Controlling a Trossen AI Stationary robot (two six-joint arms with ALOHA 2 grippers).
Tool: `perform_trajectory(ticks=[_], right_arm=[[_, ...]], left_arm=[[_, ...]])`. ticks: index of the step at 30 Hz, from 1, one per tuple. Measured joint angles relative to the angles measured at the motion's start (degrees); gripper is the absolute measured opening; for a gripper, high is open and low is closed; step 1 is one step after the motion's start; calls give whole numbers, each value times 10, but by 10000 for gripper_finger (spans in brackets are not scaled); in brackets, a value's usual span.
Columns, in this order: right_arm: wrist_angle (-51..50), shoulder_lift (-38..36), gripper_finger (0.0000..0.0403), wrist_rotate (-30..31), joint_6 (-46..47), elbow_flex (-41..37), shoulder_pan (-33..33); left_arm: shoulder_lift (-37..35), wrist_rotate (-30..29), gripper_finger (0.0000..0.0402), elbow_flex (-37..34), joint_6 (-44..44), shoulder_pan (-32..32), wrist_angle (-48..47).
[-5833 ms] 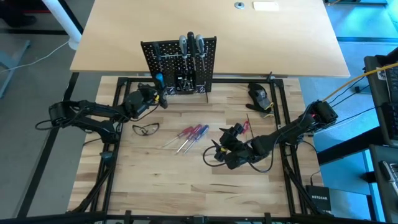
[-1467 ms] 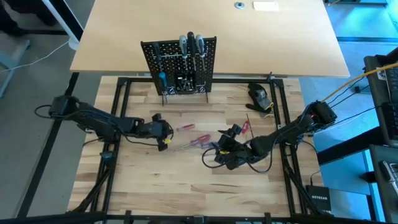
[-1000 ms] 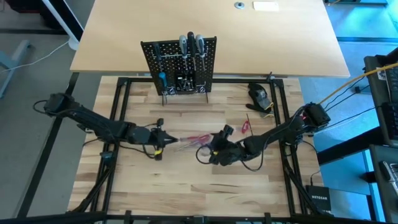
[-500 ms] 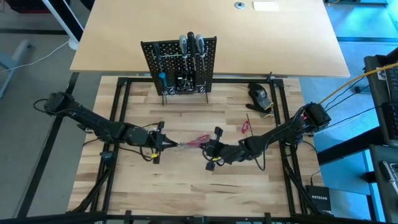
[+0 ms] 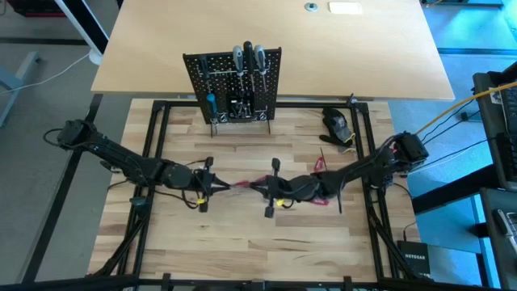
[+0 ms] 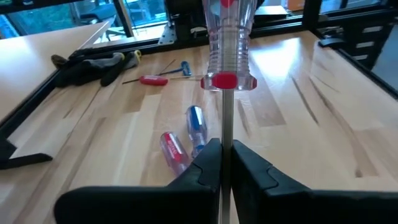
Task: Hang tools onto peg board
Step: Hang the left red and transparent screwdriver on the peg board
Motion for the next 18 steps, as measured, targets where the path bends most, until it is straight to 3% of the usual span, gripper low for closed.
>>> perform_trajectory(ticks=[8,18], right_arm=[[81,3,16,-98,0,1,-35],[45,3,16,-118,-1,45,-40]], left_arm=[[0,4,13,0,5,0,9],[0,4,13,0,0,-2,39]])
